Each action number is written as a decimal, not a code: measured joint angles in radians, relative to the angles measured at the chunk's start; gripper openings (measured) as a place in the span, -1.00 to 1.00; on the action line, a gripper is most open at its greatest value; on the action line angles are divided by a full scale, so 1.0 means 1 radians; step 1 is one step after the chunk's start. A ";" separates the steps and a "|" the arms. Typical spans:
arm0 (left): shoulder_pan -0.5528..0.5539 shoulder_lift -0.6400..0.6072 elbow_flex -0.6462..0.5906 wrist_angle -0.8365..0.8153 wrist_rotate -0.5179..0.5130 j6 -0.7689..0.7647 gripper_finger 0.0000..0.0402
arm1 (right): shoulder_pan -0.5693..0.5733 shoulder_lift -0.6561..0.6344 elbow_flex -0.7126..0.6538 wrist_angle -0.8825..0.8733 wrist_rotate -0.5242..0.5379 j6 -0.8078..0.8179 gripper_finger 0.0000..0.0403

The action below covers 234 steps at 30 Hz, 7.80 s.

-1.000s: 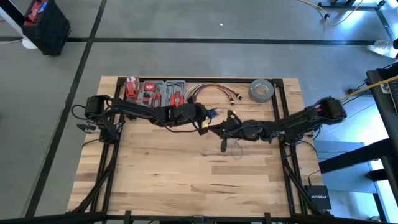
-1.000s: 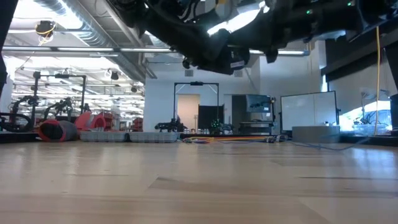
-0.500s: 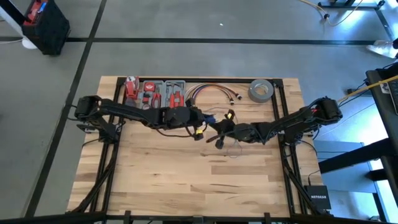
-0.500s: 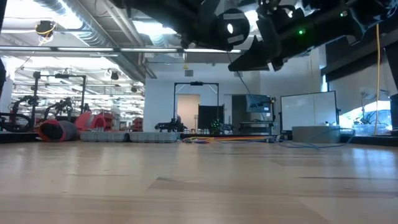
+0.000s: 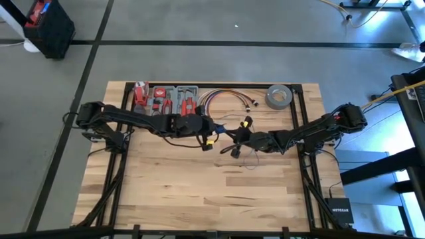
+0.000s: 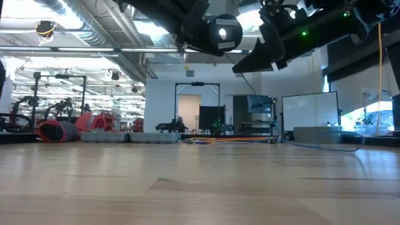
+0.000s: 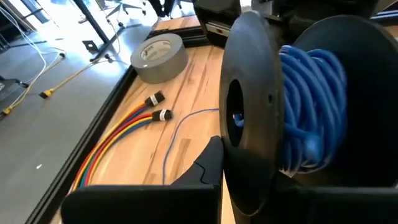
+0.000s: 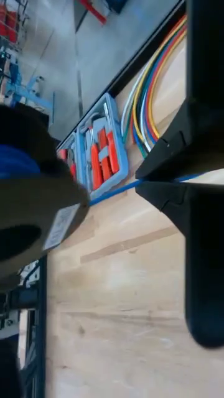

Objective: Coil cords
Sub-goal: Coil the blue wire onto the black spool

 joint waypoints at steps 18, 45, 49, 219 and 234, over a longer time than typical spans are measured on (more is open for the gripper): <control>-0.006 -0.003 0.002 -0.029 0.000 0.001 -1.00 | 0.110 -0.192 0.110 -0.685 -0.011 0.026 -0.16; -0.003 -0.001 0.002 -0.028 -0.001 0.019 -1.00 | -0.027 0.071 0.000 -0.365 -0.216 -0.124 -0.86; -0.009 -0.001 0.002 -0.044 -0.002 0.033 -1.00 | -0.027 0.010 0.004 -0.457 -0.089 -0.097 -0.90; -0.018 0.016 0.040 -0.176 -0.035 -0.022 -1.00 | 0.012 -0.333 -0.093 -0.446 0.078 0.183 -1.00; 0.055 0.077 0.040 -0.101 -0.037 -0.094 -1.00 | 0.012 -0.214 -0.066 0.099 -0.166 0.052 -1.00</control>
